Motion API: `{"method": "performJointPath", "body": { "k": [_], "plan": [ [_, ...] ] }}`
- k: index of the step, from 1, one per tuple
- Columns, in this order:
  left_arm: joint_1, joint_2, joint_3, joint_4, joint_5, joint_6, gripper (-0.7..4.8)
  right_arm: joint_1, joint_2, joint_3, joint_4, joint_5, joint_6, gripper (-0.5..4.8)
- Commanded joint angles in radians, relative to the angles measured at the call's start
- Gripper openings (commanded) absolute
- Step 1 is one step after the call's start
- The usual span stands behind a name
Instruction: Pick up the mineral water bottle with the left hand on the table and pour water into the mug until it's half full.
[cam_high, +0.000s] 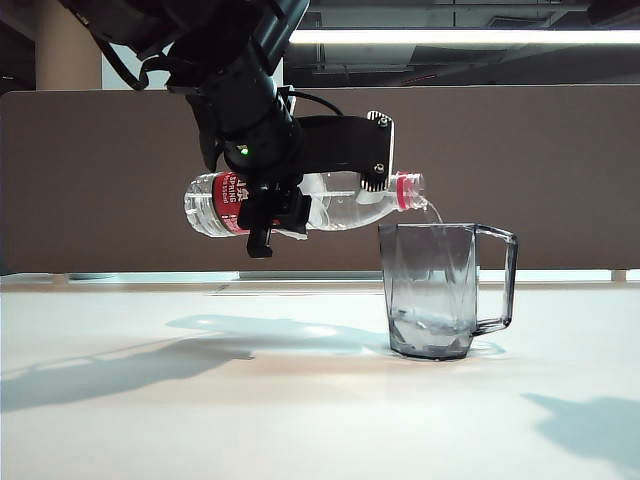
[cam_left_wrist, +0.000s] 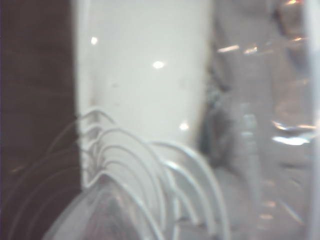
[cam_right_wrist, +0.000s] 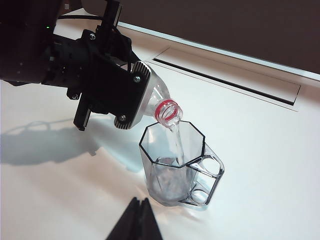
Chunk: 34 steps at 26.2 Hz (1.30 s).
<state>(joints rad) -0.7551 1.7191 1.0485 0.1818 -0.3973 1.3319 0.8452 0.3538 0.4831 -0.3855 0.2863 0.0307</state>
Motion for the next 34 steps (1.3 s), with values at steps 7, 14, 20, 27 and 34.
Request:
{"method": "performJointPath", "body": {
  "k": [7, 14, 20, 27, 34],
  "plan": [
    [-0.002, -0.008, 0.011, 0.042, -0.011, 0.003, 1.71, 0.000, -0.001, 0.006, 0.015, -0.001, 0.003, -0.02],
    [-0.002, -0.008, 0.011, 0.043, -0.029, 0.003, 1.71, 0.000, -0.001, 0.006, 0.015, -0.001, 0.003, -0.02],
    [-0.002, -0.008, 0.011, 0.043, -0.028, 0.003, 1.71, 0.000, -0.001, 0.006, 0.015, -0.001, 0.003, -0.02],
    [-0.002, -0.008, 0.011, 0.043, -0.028, 0.004, 1.71, 0.000, -0.001, 0.006, 0.015, -0.001, 0.003, -0.02],
    [-0.002, -0.008, 0.011, 0.043, -0.029, 0.006, 1.71, 0.000, -0.001, 0.006, 0.015, -0.001, 0.003, -0.02]
  ]
}}
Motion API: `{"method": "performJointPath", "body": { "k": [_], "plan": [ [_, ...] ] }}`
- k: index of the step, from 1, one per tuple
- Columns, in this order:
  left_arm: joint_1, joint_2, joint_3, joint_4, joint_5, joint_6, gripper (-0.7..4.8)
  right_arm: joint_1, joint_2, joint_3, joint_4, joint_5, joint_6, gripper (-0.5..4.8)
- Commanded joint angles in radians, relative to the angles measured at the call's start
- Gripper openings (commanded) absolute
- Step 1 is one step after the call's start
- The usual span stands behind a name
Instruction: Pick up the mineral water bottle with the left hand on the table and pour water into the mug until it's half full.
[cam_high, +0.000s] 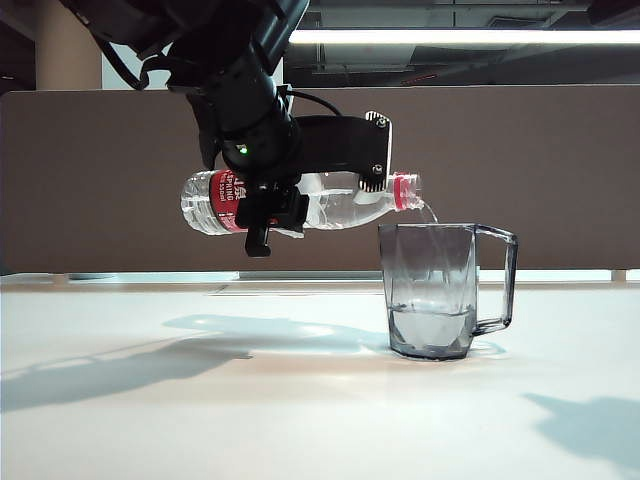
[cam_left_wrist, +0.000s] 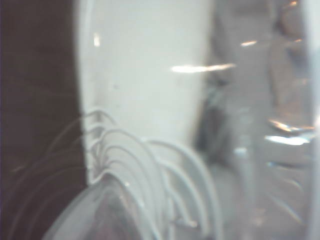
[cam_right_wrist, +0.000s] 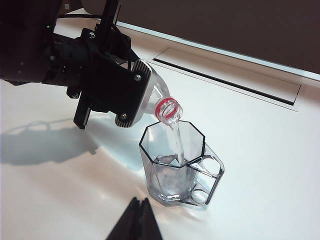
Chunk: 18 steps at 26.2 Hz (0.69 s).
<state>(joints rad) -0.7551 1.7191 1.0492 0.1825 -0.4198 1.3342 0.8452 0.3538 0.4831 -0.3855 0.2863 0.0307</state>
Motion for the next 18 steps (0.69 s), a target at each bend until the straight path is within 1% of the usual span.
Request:
{"method": "performJointPath", "body": {
  "k": [1, 4, 18],
  "plan": [
    [-0.002, -0.008, 0.010, 0.042, -0.006, 0.005, 1.71, 0.000, -0.001, 0.006, 0.015, -0.001, 0.003, -0.02],
    [-0.002, -0.008, 0.010, 0.042, -0.007, 0.021, 1.71, 0.000, -0.001, 0.006, 0.015, -0.001, 0.003, -0.02],
    [-0.002, -0.008, 0.010, 0.042, -0.006, 0.019, 1.71, 0.000, -0.001, 0.006, 0.015, -0.001, 0.003, -0.02]
  ]
}}
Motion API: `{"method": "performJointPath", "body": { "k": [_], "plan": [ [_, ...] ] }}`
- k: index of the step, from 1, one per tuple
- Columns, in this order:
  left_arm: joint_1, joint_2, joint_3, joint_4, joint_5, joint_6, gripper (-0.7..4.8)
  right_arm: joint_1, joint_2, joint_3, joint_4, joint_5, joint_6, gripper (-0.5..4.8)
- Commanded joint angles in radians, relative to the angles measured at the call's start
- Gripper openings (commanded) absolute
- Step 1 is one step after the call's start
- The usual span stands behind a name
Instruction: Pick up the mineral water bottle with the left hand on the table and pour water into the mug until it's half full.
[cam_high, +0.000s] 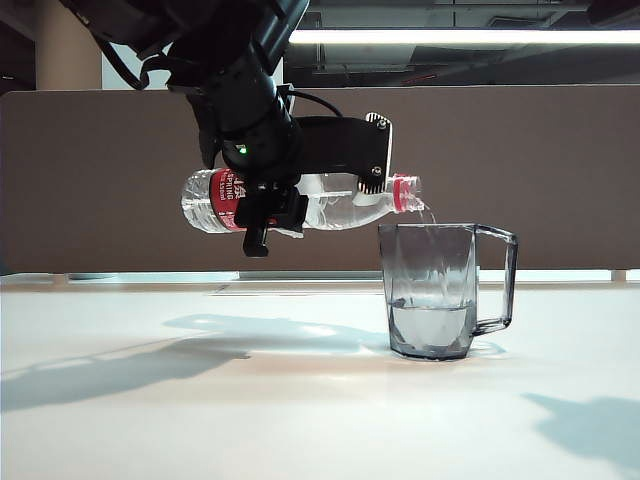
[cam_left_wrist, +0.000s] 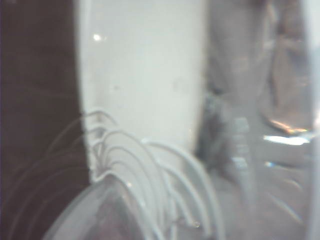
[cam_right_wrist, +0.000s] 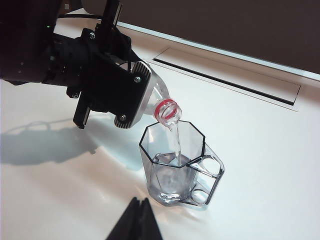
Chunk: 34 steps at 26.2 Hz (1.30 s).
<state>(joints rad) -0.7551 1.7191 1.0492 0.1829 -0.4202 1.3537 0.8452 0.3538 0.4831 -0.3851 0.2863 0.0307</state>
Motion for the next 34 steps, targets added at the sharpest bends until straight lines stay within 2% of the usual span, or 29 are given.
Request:
{"method": "performJointPath", "body": {
  "k": [1, 25, 31, 34],
  "plan": [
    [-0.002, -0.008, 0.010, 0.042, -0.006, 0.000, 1.71, 0.000, -0.001, 0.006, 0.014, -0.001, 0.003, -0.02],
    [-0.002, -0.008, 0.010, 0.042, -0.006, -0.005, 1.71, 0.000, -0.001, 0.006, 0.014, -0.001, 0.003, -0.02],
    [-0.002, -0.008, 0.010, 0.038, -0.002, -0.097, 1.71, 0.000, -0.001, 0.006, 0.014, -0.001, 0.003, -0.02],
    [-0.002, -0.009, 0.010, 0.034, -0.002, -0.110, 1.71, 0.000, -0.001, 0.006, 0.015, -0.001, 0.003, -0.02]
  ]
}}
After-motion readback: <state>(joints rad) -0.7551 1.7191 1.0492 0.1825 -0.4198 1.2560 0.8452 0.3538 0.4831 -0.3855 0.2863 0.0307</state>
